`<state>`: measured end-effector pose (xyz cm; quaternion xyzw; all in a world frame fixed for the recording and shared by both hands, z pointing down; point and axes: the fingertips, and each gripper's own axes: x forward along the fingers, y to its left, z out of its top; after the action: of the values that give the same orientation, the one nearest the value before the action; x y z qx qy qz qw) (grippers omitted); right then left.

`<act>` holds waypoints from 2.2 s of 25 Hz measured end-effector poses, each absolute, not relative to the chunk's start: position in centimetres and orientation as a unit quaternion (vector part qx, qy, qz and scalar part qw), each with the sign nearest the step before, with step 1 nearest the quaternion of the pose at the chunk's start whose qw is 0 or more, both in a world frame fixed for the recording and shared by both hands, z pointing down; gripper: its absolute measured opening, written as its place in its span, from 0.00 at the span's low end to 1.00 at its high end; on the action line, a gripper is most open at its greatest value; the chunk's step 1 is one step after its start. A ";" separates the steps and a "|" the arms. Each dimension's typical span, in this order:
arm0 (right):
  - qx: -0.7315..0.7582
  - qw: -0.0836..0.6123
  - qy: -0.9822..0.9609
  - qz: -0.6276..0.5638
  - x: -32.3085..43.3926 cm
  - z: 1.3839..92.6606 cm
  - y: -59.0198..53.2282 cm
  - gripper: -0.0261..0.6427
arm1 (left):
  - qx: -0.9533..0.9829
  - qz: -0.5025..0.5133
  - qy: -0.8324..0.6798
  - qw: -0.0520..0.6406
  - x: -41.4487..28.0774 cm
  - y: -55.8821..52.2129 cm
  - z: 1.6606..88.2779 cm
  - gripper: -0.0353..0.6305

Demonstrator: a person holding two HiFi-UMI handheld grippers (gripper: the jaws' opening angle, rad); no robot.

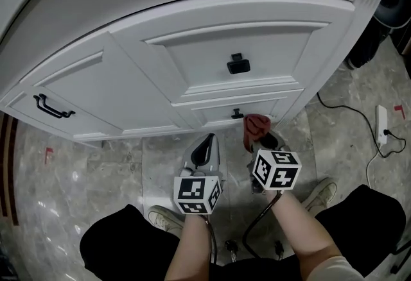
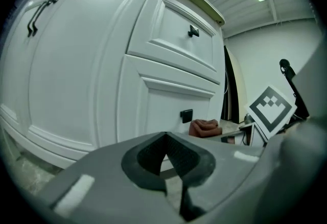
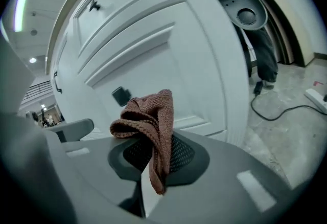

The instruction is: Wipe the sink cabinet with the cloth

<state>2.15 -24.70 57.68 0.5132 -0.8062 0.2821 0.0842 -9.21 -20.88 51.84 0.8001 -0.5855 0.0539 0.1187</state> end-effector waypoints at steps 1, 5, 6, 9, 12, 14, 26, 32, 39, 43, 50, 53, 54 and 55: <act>0.496 0.091 -0.818 0.278 0.1 57.9 -24.3 0.16 | 0.795 0.054 -0.592 0.118 -10.3 -20.7 51.8 0.05; 0.433 0.103 -0.857 0.260 -7.3 58.1 -23.2 0.16 | 0.778 0.053 -0.615 0.118 -14.2 -20.1 52.0 0.05; 0.421 0.102 -0.863 0.258 -8.8 58.0 -23.2 0.16 | 0.774 0.054 -0.620 0.118 -15.1 -19.9 52.0 0.05; 0.394 0.097 -0.877 0.257 -12.4 58.0 -23.4 0.16 | 0.759 0.054 -0.637 0.121 -17.8 -19.4 52.1 0.05; 0.379 0.097 -0.884 0.257 -14.7 58.2 -23.5 0.16 | 0.749 0.044 -0.650 0.124 -19.7 -19.1 52.1 0.05; 0.377 0.097 -0.884 0.259 -15.4 58.6 -23.5 0.16 | 0.747 0.041 -0.652 0.124 -20.1 -19.1 52.1 0.05; 0.411 0.087 -0.870 0.259 -10.5 59.0 -24.8 0.17 | 0.772 0.054 -0.622 0.119 -16.8 -19.7 52.2 0.06; 0.436 0.078 -0.854 0.274 -6.8 58.5 -25.5 0.17 | 0.782 0.059 -0.610 0.112 -15.0 -20.4 51.8 0.05; 0.483 0.073 -0.827 0.278 -0.6 58.3 -26.6 0.17 | 0.800 0.052 -0.587 0.111 -11.1 -21.3 51.6 0.05; 0.507 0.074 -0.814 0.275 2.9 58.4 -27.0 0.17 | 0.815 0.060 -0.566 0.109 -8.1 -21.4 51.8 0.05; 0.540 0.070 -0.793 0.274 7.9 58.5 -27.5 0.17 | 0.826 0.062 -0.550 0.110 -5.0 -21.5 52.0 0.05; 0.562 0.066 -0.774 0.285 9.8 58.8 -27.5 0.16 | 0.831 0.068 -0.542 0.110 -3.9 -21.4 52.1 0.05; 0.570 0.064 -0.766 0.290 10.7 59.0 -27.5 0.16 | 0.832 0.068 -0.540 0.109 -3.7 -21.4 52.1 0.06; 0.577 0.063 -0.760 0.293 11.4 59.0 -27.5 0.16 | 0.832 0.068 -0.539 0.109 -3.6 -21.4 52.0 0.05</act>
<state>11.44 -27.47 59.02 0.5772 -0.7598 0.2927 0.0626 -3.56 -21.40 52.03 0.8323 -0.5393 0.0678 0.1085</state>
